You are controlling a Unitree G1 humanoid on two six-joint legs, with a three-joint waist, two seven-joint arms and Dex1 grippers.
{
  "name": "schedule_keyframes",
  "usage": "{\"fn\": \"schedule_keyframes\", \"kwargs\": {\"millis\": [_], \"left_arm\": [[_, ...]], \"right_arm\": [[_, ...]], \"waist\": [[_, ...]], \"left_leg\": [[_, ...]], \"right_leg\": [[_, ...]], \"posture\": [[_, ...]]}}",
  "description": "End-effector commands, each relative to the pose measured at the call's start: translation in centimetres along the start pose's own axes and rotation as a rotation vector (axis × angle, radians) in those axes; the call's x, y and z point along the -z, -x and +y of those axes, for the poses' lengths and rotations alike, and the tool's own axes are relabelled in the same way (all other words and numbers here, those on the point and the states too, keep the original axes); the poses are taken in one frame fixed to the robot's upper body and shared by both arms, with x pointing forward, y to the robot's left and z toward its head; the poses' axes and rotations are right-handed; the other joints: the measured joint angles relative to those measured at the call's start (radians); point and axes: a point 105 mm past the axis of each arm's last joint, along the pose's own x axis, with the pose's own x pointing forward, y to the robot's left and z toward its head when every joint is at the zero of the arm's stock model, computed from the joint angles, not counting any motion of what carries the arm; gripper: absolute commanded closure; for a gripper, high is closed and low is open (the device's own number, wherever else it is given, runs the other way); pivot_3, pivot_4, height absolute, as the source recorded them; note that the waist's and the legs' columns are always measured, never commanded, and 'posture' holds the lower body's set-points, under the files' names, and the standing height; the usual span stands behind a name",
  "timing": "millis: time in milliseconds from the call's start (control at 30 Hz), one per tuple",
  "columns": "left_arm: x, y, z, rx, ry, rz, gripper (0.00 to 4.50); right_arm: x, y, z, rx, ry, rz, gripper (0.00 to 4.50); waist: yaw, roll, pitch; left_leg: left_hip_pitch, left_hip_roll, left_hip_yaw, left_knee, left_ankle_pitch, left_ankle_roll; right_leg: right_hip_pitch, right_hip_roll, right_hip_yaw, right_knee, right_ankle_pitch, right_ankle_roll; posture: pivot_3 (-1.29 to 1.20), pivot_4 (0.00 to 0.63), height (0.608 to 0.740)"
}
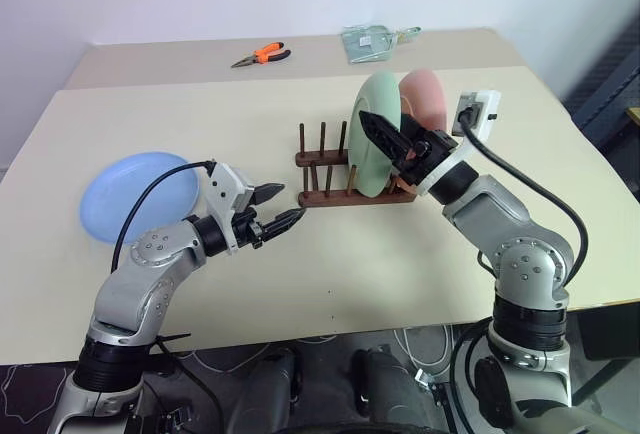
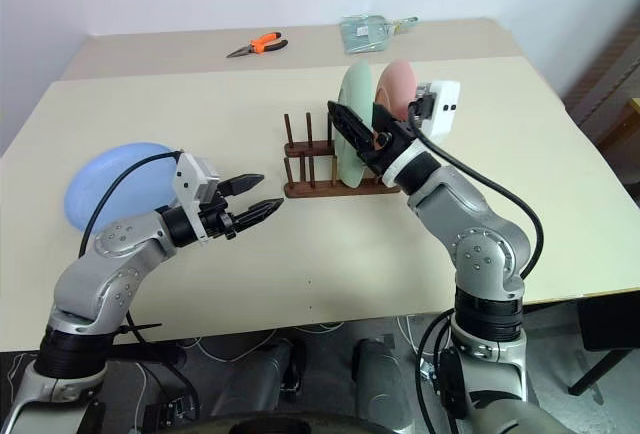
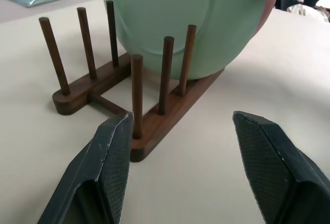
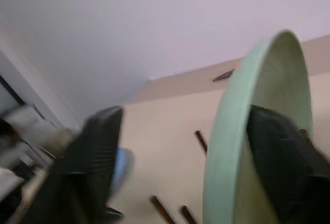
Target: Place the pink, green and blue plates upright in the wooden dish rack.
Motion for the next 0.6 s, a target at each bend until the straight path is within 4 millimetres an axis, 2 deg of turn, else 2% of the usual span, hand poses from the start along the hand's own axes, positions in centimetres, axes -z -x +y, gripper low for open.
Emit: {"fn": "schedule_keyframes", "kwargs": {"millis": [33, 100, 167, 300, 367, 433, 467, 500, 600], "left_arm": [[-1.4, 0.1, 0.8, -0.043, 0.002, -0.053, 0.04], [-1.8, 0.2, 1.7, -0.088, -0.003, -0.069, 0.04], [-2.1, 0.3, 2.6, -0.139, -0.005, -0.081, 0.04], [-3.0, 0.6, 4.6, -0.246, 0.002, -0.129, 0.04], [-3.4, 1.3, 6.8, -0.383, -0.016, -0.144, 0.04], [-3.4, 3.1, 10.4, -0.617, -0.006, -0.145, 0.00], [-3.3, 4.6, 12.4, -0.778, 0.012, -0.145, 0.00], [-3.2, 5.9, 13.9, -0.906, 0.048, -0.154, 0.00], [-2.8, 9.7, 16.2, -1.251, 0.096, -0.104, 0.00]], "right_arm": [[-2.8, -0.4, 2.3, -0.081, 0.263, -0.067, 0.95], [-2.5, -0.5, 3.0, -0.120, 0.464, -0.017, 0.95], [-2.4, -0.4, 3.2, -0.142, 0.591, 0.005, 0.95], [-2.9, -0.4, 2.9, -0.143, 0.779, 0.020, 0.95], [-3.9, -0.5, 2.6, -0.128, 0.857, -0.002, 0.95], [-4.9, -0.6, 3.8, -0.199, 0.888, -0.051, 0.39], [-4.7, -0.6, 4.9, -0.268, 0.930, -0.053, 0.03], [-4.1, -0.5, 5.7, -0.325, 0.981, -0.040, 0.03], [-1.9, -0.6, 6.5, -0.408, 1.045, 0.010, 0.03]], "waist": [[0.000, 0.000, 0.000], [0.001, 0.000, 0.000], [0.002, 0.000, 0.000], [0.004, -0.001, 0.000], [0.004, -0.001, 0.000], [0.005, -0.001, 0.000], [0.004, -0.001, 0.000], [0.003, -0.001, 0.000], [0.002, -0.003, -0.001]], "left_leg": [[0.000, 0.000, 0.000, 0.000, 0.000, 0.000], [0.000, 0.000, 0.000, 0.000, 0.000, 0.000], [0.000, 0.000, 0.000, 0.000, 0.000, 0.000], [0.000, 0.000, 0.000, 0.001, 0.000, 0.000], [0.000, 0.000, 0.000, 0.001, 0.000, 0.000], [0.000, 0.000, 0.000, 0.001, 0.000, 0.000], [0.000, 0.000, 0.000, 0.001, 0.000, 0.000], [0.000, 0.000, 0.000, 0.001, 0.000, 0.000], [0.000, 0.000, 0.000, 0.001, 0.000, 0.000]], "right_leg": [[0.000, 0.000, 0.000, 0.000, 0.000, 0.000], [0.000, 0.000, 0.000, 0.000, 0.000, 0.000], [0.000, 0.000, -0.001, -0.001, 0.000, 0.000], [0.001, 0.000, -0.001, -0.001, 0.000, 0.000], [0.001, 0.000, -0.001, -0.002, 0.000, 0.000], [0.001, 0.000, -0.001, -0.002, 0.000, 0.001], [0.001, 0.000, -0.001, -0.001, 0.001, 0.002], [0.001, 0.001, -0.001, -0.001, 0.002, 0.003], [0.001, 0.001, -0.002, -0.001, 0.002, 0.004]], "posture": [[0.00, 0.150, 0.719], [0.00, 0.150, 0.719], [0.00, 0.150, 0.719], [0.00, 0.150, 0.719], [0.00, 0.150, 0.719], [0.00, 0.150, 0.719], [0.00, 0.150, 0.719], [0.00, 0.150, 0.719], [0.00, 0.150, 0.719]]}}
